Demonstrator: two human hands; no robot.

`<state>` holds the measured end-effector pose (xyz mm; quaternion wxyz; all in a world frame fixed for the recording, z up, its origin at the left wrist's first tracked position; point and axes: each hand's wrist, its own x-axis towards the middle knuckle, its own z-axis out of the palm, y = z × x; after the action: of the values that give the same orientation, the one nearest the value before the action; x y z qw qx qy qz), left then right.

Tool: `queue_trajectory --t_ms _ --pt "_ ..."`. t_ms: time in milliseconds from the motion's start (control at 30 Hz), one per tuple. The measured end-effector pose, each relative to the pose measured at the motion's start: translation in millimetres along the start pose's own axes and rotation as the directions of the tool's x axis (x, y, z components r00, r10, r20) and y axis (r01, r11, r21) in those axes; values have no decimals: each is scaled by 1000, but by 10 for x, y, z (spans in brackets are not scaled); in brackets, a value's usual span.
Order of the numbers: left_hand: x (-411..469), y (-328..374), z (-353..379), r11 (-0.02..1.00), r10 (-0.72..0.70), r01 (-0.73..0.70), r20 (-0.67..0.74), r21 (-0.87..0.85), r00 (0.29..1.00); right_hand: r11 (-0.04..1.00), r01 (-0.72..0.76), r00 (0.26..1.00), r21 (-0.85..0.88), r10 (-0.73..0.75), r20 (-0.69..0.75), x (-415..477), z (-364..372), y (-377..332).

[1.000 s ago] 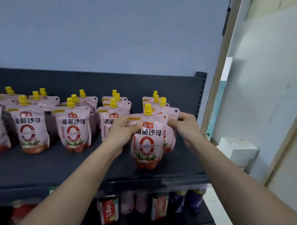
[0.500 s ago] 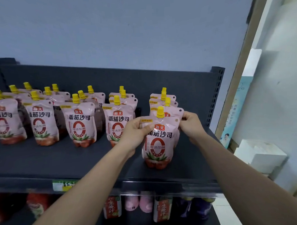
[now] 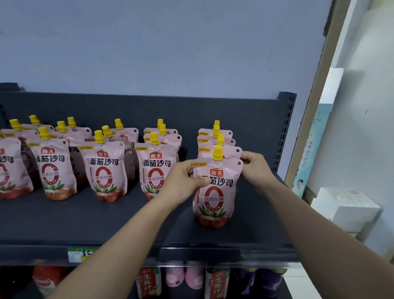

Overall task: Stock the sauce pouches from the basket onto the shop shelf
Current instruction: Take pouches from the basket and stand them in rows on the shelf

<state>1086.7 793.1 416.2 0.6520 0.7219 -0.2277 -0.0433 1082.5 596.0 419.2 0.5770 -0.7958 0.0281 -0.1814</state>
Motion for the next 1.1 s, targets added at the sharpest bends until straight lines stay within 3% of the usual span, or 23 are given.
queue_trajectory --t_ms 767,867,967,1100 --pt "-98 56 93 997 -56 57 -37 48 998 994 -58 998 93 57 20 -69 -124 -5" --pt "-183 111 38 978 -17 33 -77 208 997 993 34 979 116 -10 -205 -75 -192 -67" --pt "-328 214 -69 873 65 22 -160 487 985 975 222 885 26 -190 -426 -145 -170 -338" --pt "-642 407 -301 634 203 1 -168 773 965 897 428 804 -112 -434 -407 -353 77 -765"
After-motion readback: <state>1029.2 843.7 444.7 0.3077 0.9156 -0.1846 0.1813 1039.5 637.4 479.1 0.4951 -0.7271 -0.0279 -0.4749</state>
